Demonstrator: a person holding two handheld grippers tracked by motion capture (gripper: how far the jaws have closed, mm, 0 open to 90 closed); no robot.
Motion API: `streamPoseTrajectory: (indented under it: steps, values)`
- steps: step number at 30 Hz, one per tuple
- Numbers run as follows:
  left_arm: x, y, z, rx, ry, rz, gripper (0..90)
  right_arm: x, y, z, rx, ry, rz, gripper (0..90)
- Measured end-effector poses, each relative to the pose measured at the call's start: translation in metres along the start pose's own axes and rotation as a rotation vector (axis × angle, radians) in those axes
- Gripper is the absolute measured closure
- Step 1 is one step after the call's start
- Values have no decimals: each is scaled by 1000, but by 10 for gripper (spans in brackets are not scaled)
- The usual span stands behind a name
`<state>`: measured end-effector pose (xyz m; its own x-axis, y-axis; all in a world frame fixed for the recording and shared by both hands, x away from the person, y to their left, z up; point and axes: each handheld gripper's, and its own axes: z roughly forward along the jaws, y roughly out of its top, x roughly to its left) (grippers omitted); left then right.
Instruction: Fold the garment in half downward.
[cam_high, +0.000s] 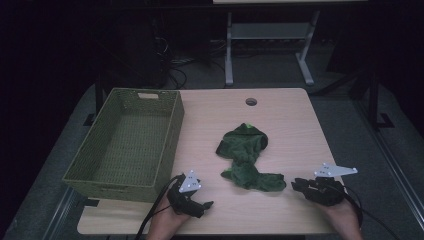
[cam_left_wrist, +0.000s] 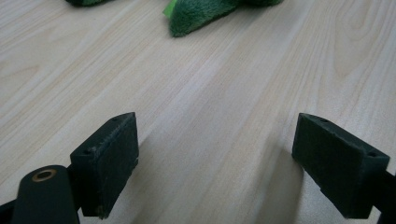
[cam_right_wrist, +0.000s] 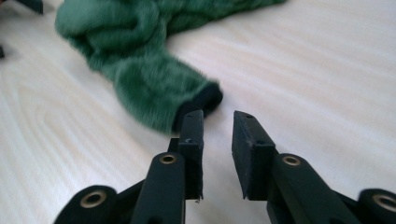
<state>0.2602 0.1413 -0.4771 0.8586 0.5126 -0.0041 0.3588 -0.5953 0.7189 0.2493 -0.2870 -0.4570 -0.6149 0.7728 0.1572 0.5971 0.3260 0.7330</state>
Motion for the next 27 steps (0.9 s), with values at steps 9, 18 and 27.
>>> streamPoseTrajectory:
  steps: [9,18,27]
  values:
    - [0,0,0,1,2,0,139,7,-8,7,24,63,-21,684]
    - [0,1,1,-1,4,1,138,6,-2,21,27,112,-19,635]
    - [0,1,1,0,5,0,138,8,2,27,29,126,-33,854]
